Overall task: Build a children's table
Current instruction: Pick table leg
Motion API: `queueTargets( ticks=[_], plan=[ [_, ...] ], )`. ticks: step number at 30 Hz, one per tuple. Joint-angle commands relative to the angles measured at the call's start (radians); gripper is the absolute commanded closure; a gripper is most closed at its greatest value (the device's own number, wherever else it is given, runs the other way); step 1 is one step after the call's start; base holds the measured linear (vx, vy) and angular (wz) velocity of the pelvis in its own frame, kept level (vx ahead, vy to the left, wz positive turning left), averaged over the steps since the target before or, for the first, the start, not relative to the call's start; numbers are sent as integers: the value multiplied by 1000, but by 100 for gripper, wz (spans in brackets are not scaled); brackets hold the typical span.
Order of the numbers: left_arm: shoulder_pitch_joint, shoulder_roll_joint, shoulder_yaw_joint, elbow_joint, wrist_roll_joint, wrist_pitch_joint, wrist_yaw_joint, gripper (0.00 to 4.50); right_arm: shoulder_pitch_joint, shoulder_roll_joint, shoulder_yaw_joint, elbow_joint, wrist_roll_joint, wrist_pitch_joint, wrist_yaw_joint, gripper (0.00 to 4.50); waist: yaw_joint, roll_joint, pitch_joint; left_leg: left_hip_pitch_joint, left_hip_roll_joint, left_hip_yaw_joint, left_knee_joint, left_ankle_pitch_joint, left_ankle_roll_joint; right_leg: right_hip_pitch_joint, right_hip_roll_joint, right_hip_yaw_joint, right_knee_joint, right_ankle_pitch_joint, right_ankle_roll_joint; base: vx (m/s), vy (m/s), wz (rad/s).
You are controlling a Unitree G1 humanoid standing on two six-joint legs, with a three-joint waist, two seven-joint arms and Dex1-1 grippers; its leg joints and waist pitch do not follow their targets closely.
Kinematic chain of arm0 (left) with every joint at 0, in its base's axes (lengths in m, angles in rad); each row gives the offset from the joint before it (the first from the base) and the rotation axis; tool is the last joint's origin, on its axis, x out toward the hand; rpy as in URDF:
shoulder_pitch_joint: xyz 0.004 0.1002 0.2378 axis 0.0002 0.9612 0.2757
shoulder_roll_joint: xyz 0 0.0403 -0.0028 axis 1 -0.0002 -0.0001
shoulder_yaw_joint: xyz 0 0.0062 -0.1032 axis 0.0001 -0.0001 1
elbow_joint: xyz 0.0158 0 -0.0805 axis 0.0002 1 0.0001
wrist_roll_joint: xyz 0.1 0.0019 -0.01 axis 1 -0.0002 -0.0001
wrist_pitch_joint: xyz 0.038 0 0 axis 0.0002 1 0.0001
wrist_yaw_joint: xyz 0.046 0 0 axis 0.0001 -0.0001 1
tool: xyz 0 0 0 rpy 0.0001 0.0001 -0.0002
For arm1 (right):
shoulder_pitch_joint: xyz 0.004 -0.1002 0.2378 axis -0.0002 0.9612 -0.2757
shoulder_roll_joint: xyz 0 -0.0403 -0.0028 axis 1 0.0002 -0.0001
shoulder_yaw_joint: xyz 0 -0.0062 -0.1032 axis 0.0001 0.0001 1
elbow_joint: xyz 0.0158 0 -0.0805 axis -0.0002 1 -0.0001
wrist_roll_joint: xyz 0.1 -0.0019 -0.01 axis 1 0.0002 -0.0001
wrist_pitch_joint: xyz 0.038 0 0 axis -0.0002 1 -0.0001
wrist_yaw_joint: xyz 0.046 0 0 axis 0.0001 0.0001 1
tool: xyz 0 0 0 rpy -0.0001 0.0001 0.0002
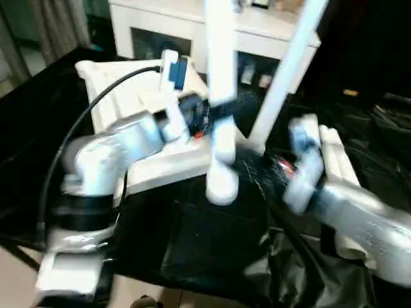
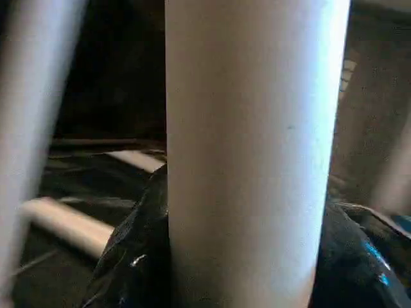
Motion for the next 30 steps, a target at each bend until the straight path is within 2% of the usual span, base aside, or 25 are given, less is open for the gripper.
queueTargets(
  ticks=[1, 2, 4, 5, 6, 8, 12, 16, 19, 20, 21, 23, 24, 25, 26, 27, 29, 30],
  plan=[
    [-14, -11, -4, -28, -54, 25, -42, 259, 3, -22, -11, -27, 16, 14, 28, 143, 2, 6, -71, 24, 54, -27, -78, -188, -45, 37, -74, 32, -66, -262, -148, 0, 0, 0],
    [-16, -12, 2, -31, -71, 32, -54, 259, 4, -26, -6, -30, 14, 18, 31, 143, 3, 6, -69, 26, 54, -27, -78, -217, -58, 35, -77, 33, -71, -324, -147, 0, 0, 0],
    [-18, -25, 18, -38, -111, 43, -71, 259, 7, -28, 6, -34, 7, 17, 31, 143, 2, 9, -66, 27, 55, -30, -79, -240, -68, 32, -77, 33, -76, -375, -135, 0, 0, 0],
    [-20, -29, 19, -33, -112, 39, -70, 259, 6, -28, 5, -34, 15, 21, 28, 169, 1, 7, -66, 27, 55, -31, -80, -251, -72, 32, -78, 32, -80, -404, -124, 0, 0, 0],
    [-24, -37, 22, -24, -110, 32, -63, 259, 3, -24, 2, -30, 25, 26, 21, 176, -2, 5, -66, 28, 56, -32, -81, -262, -74, 30, -78, 32, -83, -424, -115, 0, 0, 0],
    [-27, -37, 18, -12, -106, 22, -74, 259, 2, -26, 0, -24, 42, 31, 16, 179, -2, 6, -66, 29, 56, -34, -80, -271, -74, 27, -78, 31, -85, -442, -104, 0, 0, 0],
    [-24, -32, 8, 0, -95, 9, -88, 259, 5, -32, 0, -24, 58, 33, 34, 214, -3, 6, -65, 28, 55, -36, -82, -282, -77, 25, -78, 30, -89, -471, -84, 0, 0, 0],
    [-24, -34, 11, 1, -99, 11, -81, 259, 6, -34, -2, -24, 64, 30, 35, 229, -2, 7, -68, 26, 56, -36, -83, -261, -76, 27, -77, 31, -84, -422, -95, 0, 0, 0],
    [-26, -38, 0, 11, -38, -25, -34, 259, 0, -25, -2, -15, 40, 11, 13, 230, -1, 6, -69, 25, 56, -34, -82, -248, -71, 29, -76, 31, -82, -391, -104, 0, 0, 0],
    [-47, -60, 25, 63, -54, 19, 35, 224, -6, -17, -1, -5, 12, -7, -7, 230, 0, 7, -69, 25, 56, -32, -81, -238, -71, 29, -76, 32, -78, -366, -112, 0, 0, 0],
    [-51, -62, 22, 77, -30, 8, 59, 203, -11, -10, -3, 3, -2, -16, -24, 232, 3, 9, -69, 26, 53, -31, -78, -236, -73, 26, -76, 32, -79, -365, -117, 0, 0, 0],
    [-55, -66, 4, 107, 51, -37, 119, 189, -28, 7, -7, 25, -45, -43, -68, 244, -1, 9, -70, 24, 55, -34, -82, -237, -74, 30, -76, 31, -81, -370, -112, 0, 0, 0],
    [-51, -74, -17, 132, 131, -83, 191, 187, -47, 20, -6, 46, -90, -72, -105, 251, -1, 8, -70, 23, 57, -35, -82, -239, -77, 30, -78, 31, -82, -370, -109, 0, 0, 0],
    [-51, -77, -19, 136, 143, -89, 205, 180, -50, 23, -6, 49, -95, -76, -110, 254, -5, 8, -71, 23, 57, -36, -83, -242, -82, 31, -77, 31, -82, -369, -102, 0, 0, 0],
    [-51, -104, -17, 162, 202, -108, 317, 162, -69, 38, -2, 68, -133, -100, -145, 256, -4, 8, -72, 24, 57, -35, -82, -236, -84, 33, -76, 31, -79, -352, -101, 0, 0, 0],
    [-52, -105, -17, 164, 205, -108, 323, 162, -70, 38, -2, 69, -136, -102, -147, 256, -4, 12, -71, 23, 59, -37, -83, -232, -86, 33, -77, 32, -76, -333, -107, 0, 0, 0],
    [-48, -127, -15, 180, 242, -129, 396, 158, -85, 50, 2, 90, -159, -116, -172, 257, -5, 9, -74, 23, 56, -34, -80, -215, -78, 35, -76, 32, -74, -290, -117, 0, 0, 0],
    [-41, -154, -3, 188, 258, -145, 455, 158, -98, 51, 20, 116, -201, -132, -192, 257, -5, 9, -73, 20, 56, -34, -80, -195, -69, 39, -75, 32, -71, -253, -126, 0, 0, 0]
  ],
)
